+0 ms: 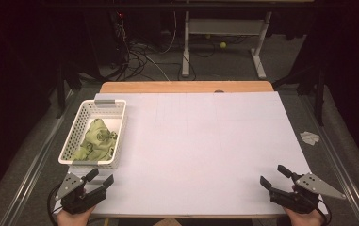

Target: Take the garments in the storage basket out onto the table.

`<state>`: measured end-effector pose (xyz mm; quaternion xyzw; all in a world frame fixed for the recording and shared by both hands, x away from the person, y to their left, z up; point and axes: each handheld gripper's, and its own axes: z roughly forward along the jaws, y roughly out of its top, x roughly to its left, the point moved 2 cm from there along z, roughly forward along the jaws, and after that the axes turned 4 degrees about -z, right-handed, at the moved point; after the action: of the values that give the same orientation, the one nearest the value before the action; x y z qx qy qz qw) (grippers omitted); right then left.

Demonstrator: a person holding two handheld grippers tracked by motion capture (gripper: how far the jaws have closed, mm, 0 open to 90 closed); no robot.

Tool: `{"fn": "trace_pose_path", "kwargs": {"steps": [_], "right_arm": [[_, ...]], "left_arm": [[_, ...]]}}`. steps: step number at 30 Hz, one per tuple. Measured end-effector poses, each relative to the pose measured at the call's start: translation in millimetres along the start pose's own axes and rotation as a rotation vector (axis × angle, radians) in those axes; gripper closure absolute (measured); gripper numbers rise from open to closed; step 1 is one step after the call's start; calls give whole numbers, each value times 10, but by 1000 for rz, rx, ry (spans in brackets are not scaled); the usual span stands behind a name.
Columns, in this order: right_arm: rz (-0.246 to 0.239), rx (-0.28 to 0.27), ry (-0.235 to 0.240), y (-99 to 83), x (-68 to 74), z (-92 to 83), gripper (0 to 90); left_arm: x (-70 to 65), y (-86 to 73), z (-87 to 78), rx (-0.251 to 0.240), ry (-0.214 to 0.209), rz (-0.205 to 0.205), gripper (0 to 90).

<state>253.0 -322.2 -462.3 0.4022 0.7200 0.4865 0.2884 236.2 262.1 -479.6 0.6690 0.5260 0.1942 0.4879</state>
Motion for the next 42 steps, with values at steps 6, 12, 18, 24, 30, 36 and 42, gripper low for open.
{"fn": "trace_pose_path", "kwargs": {"steps": [6, 12, 18, 24, 30, 36, 42], "right_arm": [[-3, 0, 3, 6, 3, 11, 224], [-3, -2, 1, 2, 3, 4, 224], [1, 3, 6, 3, 1, 9, 227], [-2, 2, 1, 4, 9, 5, 229], [3, 5, -3, 1, 0, 5, 226], [-2, 4, -2, 0, 5, 0, 228], [-2, 4, -2, 0, 3, 2, 227]], "left_arm": [[6, -3, -11, -2, -8, -2, 305], [-4, 3, -5, -2, -16, 0, 305], [-8, 5, -12, -3, -18, 4, 305], [-33, 33, -67, -29, -13, 22, 305], [-62, 83, -110, -55, -24, 23, 305], [-116, 145, -163, -79, -39, 36, 305], [-125, 201, -183, -75, -41, 41, 305]]}}
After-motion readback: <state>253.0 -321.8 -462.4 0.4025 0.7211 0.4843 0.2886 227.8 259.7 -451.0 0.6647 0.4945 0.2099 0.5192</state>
